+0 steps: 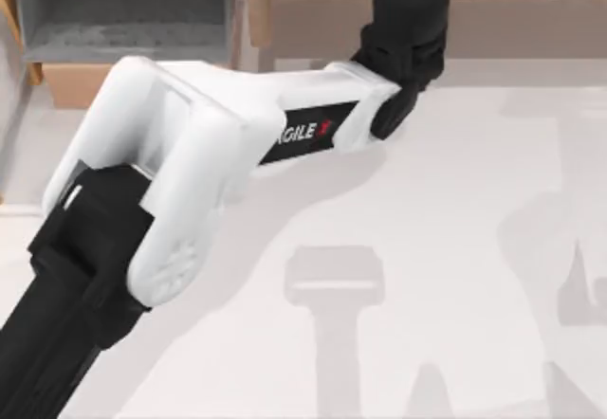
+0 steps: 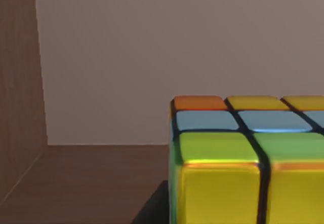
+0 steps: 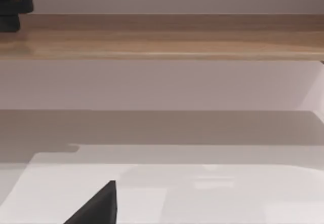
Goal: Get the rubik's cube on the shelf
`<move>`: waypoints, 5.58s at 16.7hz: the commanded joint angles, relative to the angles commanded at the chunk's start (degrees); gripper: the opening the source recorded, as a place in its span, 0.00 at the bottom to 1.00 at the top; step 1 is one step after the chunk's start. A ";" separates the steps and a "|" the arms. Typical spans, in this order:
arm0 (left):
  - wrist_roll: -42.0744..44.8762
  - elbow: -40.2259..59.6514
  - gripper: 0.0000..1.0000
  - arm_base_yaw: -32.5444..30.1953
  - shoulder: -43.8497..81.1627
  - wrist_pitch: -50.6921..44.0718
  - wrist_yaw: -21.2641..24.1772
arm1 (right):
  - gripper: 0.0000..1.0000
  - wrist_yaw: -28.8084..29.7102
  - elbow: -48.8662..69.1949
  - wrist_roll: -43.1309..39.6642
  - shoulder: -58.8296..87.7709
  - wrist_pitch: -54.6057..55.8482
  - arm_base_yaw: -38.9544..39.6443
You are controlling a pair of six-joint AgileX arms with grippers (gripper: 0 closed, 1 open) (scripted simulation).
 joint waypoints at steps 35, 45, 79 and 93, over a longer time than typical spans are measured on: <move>54.06 -26.59 1.00 19.38 -40.27 18.20 40.15 | 1.00 0.00 0.00 0.00 0.00 0.00 0.00; 81.76 -64.85 1.00 64.10 -49.24 38.60 75.89 | 1.00 0.00 0.00 0.00 0.00 0.00 0.00; 84.08 -86.48 0.40 79.44 -33.62 41.77 78.59 | 1.00 0.00 0.00 0.00 0.00 0.00 0.00; 83.88 -86.54 0.00 79.58 -33.04 41.24 78.59 | 1.00 0.00 0.00 0.00 0.00 0.00 0.00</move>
